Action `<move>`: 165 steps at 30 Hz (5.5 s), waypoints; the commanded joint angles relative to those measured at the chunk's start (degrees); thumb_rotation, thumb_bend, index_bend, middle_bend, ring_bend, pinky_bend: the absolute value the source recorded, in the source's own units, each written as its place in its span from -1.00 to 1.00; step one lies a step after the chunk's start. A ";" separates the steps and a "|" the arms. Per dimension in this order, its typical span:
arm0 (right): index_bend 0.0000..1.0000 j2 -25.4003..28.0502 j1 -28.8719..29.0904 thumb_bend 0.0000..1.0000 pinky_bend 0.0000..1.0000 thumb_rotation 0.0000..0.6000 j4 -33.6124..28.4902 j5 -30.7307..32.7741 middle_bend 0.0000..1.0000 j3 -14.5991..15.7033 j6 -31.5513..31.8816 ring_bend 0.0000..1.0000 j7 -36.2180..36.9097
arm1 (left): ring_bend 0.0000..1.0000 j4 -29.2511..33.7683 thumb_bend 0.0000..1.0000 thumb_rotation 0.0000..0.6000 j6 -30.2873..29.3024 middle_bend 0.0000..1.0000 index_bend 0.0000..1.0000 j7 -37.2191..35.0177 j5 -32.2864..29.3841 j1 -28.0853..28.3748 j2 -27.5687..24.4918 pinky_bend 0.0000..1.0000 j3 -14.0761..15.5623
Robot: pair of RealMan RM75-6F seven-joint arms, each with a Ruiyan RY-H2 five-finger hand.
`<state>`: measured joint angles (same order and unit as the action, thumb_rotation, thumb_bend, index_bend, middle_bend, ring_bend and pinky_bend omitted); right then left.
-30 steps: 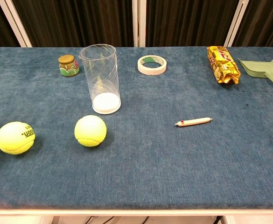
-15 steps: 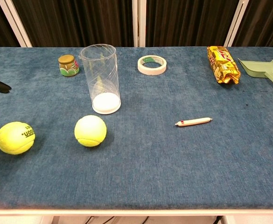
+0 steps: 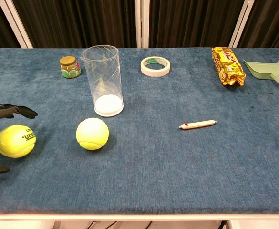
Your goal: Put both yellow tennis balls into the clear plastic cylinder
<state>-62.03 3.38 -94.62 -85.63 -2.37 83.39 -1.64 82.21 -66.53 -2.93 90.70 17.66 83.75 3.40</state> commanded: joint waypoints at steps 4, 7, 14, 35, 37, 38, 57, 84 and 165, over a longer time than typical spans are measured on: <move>-1.00 0.05 0.04 -0.46 -1.00 1.00 0.11 0.28 -1.00 -0.05 -0.23 -1.00 0.11 | -0.67 -3.15 -0.69 1.00 -0.82 -0.61 -0.55 -1.77 0.51 0.61 1.88 -0.31 -0.27; -1.00 0.06 0.10 -0.46 -1.00 1.00 0.23 0.52 -1.00 -0.05 -0.52 -1.00 0.11 | -0.45 -6.36 -0.65 1.00 -4.57 -0.37 -0.25 -3.10 2.13 0.02 4.05 -0.04 -0.73; -1.00 0.17 0.13 -0.46 -1.00 1.00 0.18 0.58 -1.00 0.06 -0.76 -1.00 0.13 | -0.11 -11.24 -0.62 1.00 -5.98 -0.07 0.04 -5.07 2.71 0.04 6.37 0.31 -0.50; -1.00 0.85 -0.50 -0.46 -1.00 1.00 -1.23 -0.55 -1.00 0.14 1.03 -1.00 -0.73 | 0.00 9.69 -0.60 1.00 -6.82 -0.03 0.09 3.66 1.53 9.93 -4.86 0.41 -13.70; -1.00 0.67 -0.45 -0.46 -1.00 1.00 -1.28 -0.80 -1.00 0.28 0.94 -1.00 -1.06 | 0.00 10.62 -0.60 1.00 -4.22 -0.03 0.09 4.92 -0.59 12.35 -4.63 0.41 -15.88; -1.00 0.60 -0.43 -0.46 -1.00 1.00 -1.32 -0.98 -1.00 0.41 0.84 -1.00 -1.24 | 0.00 10.51 -0.60 1.00 -2.88 -0.03 0.09 5.58 -1.79 13.70 -4.11 0.41 -16.99; -1.00 0.85 -0.32 -0.46 -1.00 1.00 -0.17 -0.55 -1.00 0.10 0.56 -1.00 0.95 | -0.01 2.94 -0.59 1.00 3.14 -0.04 0.07 5.55 -8.92 23.02 5.07 0.41 -19.83; -1.00 0.32 -0.20 -0.46 -1.00 1.00 0.81 0.09 -1.00 0.10 -0.13 -1.00 1.22 | -0.59 12.99 -0.68 1.00 -4.52 -0.40 -0.31 5.81 -2.67 19.25 -0.64 -0.14 -12.93; -1.00 -0.51 0.22 -0.46 -1.00 1.00 0.80 0.10 -1.00 0.32 -0.88 -1.00 -0.26 | 0.15 7.16 -0.40 1.00 -10.15 0.12 0.14 5.51 -0.72 19.15 2.05 0.64 -18.12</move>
<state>-62.51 3.61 -93.74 -85.43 -2.03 82.40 -1.82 89.09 -78.24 2.78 91.68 35.46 85.39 -13.25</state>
